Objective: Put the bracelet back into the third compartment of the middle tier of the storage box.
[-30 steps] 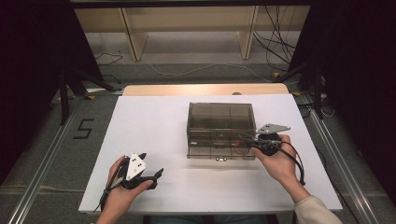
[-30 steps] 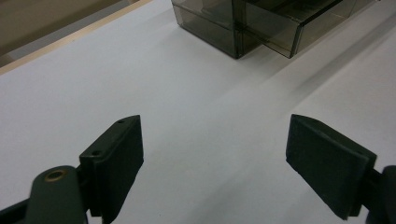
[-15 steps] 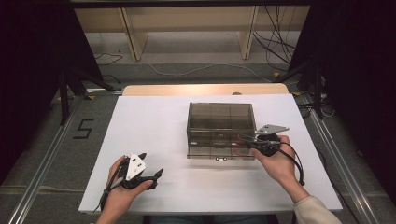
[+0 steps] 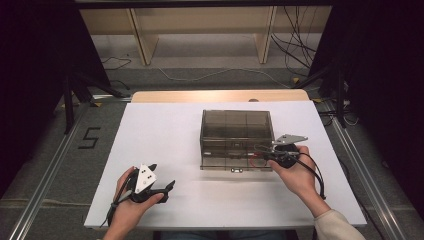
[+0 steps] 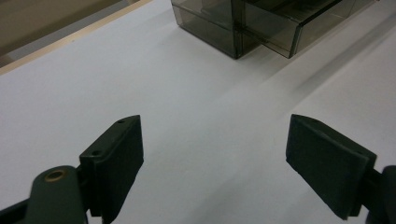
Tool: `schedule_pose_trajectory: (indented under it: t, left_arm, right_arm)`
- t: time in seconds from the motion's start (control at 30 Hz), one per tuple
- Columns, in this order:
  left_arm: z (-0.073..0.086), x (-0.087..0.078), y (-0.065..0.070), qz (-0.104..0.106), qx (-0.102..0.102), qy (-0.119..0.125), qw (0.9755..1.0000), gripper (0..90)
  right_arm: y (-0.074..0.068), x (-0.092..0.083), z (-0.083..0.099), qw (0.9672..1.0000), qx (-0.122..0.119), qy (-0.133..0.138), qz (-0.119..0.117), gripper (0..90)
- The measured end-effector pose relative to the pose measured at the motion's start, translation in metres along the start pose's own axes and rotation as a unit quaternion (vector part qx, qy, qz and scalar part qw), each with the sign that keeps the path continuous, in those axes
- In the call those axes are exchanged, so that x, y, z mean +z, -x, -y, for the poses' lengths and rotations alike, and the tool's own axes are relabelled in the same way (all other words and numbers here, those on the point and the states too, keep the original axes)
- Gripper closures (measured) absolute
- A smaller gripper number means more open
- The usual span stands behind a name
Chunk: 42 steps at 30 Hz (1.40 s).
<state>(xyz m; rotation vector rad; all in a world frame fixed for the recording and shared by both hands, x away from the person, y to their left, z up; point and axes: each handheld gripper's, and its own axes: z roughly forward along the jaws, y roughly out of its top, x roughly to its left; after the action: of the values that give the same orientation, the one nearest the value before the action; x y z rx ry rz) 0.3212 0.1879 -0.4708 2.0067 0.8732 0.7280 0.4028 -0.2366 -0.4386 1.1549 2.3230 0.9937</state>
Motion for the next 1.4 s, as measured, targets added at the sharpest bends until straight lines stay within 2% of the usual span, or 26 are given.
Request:
schedule_pose_trajectory:
  t: [0.33,0.8,0.93,1.07,1.23,1.4]
  left_arm:
    - [0.0,0.0,0.0,0.0,0.0,0.0,1.0,18.7]
    - [0.0,0.0,0.0,0.0,0.001,-0.001,1.0,18.7]
    - [0.0,-0.001,0.0,-0.001,-0.002,0.002,1.0,18.7]
    - [0.001,-0.001,0.0,-0.001,-0.004,0.002,1.0,18.7]
    - [0.001,-0.001,0.0,0.0,-0.006,0.001,1.0,18.7]
    - [0.001,-0.001,0.001,0.006,-0.005,-0.001,1.0,19.1]
  right_arm:
    - [-0.001,0.002,0.0,1.0,-0.004,0.002,-0.003,87.9]
    - [0.0,-0.01,0.0,0.9998,-0.001,0.019,-0.008,79.3]
    - [0.002,-0.017,0.002,0.9996,-0.003,0.029,-0.008,72.2]
    - [0.009,-0.029,0.01,0.9984,-0.003,0.054,-0.019,63.5]
    - [0.021,-0.046,0.028,0.9974,0.006,0.068,-0.023,50.2]
    - [0.027,-0.059,0.052,0.9963,-0.001,0.084,-0.017,37.3]
